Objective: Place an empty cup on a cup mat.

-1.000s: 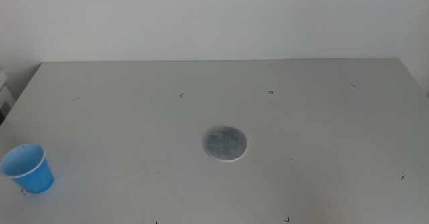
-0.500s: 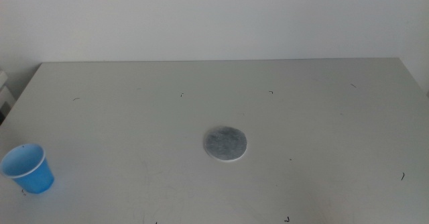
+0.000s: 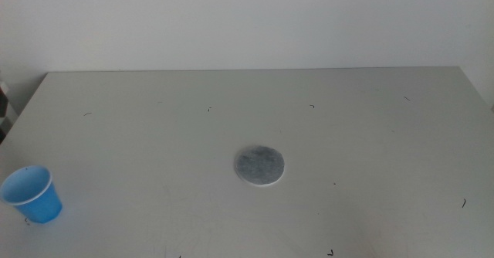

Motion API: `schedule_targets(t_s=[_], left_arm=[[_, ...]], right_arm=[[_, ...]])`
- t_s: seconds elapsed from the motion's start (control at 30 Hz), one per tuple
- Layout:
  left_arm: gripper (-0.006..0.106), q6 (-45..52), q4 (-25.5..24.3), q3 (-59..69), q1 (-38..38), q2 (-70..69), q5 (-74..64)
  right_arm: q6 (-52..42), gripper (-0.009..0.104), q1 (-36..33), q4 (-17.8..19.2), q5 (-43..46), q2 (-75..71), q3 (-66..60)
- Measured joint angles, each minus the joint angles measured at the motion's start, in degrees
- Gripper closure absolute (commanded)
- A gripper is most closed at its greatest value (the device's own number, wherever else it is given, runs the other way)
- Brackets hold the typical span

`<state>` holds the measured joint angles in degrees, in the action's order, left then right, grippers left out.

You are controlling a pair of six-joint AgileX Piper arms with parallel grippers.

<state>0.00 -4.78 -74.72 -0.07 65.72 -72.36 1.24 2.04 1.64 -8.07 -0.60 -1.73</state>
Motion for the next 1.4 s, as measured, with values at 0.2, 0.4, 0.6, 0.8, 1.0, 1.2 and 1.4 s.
schedule_targets(t_s=[0.2, 0.4, 0.6, 0.8, 1.0, 1.2, 1.4], left_arm=[[-0.004, 0.63, -1.30, 0.00, 1.19, 4.40, 0.39], [-0.004, 8.27, 3.54, 0.00, 10.39, 8.92, 0.71], [-0.004, 15.94, 6.27, 0.00, 17.44, 13.49, 0.88], [-0.004, 20.16, 6.38, 0.00, 18.90, 19.82, 1.18], [-0.004, 20.44, 6.59, -0.04, 18.90, 27.19, 3.85], [-0.004, 20.51, 7.07, -0.04, 18.90, 34.74, 6.18], [-0.004, 20.51, 9.34, -0.06, 18.90, 39.77, 8.60]], right_arm=[[0.00, 0.001, 0.00, 0.00, 0.00, 0.00, 0.00], [0.00, 0.001, 0.00, 0.00, 0.00, 0.00, 0.00], [0.00, 0.001, 0.00, 0.00, 0.00, 0.00, 0.00], [0.00, 0.001, 0.00, 0.00, 0.00, 0.00, 0.00], [0.00, 0.001, 0.00, 0.00, 0.00, 0.00, 0.00], [0.00, 0.001, 0.00, 0.00, 0.00, 0.00, 0.00], [0.00, 0.001, 0.00, 0.00, 0.00, 0.00, 0.00]])
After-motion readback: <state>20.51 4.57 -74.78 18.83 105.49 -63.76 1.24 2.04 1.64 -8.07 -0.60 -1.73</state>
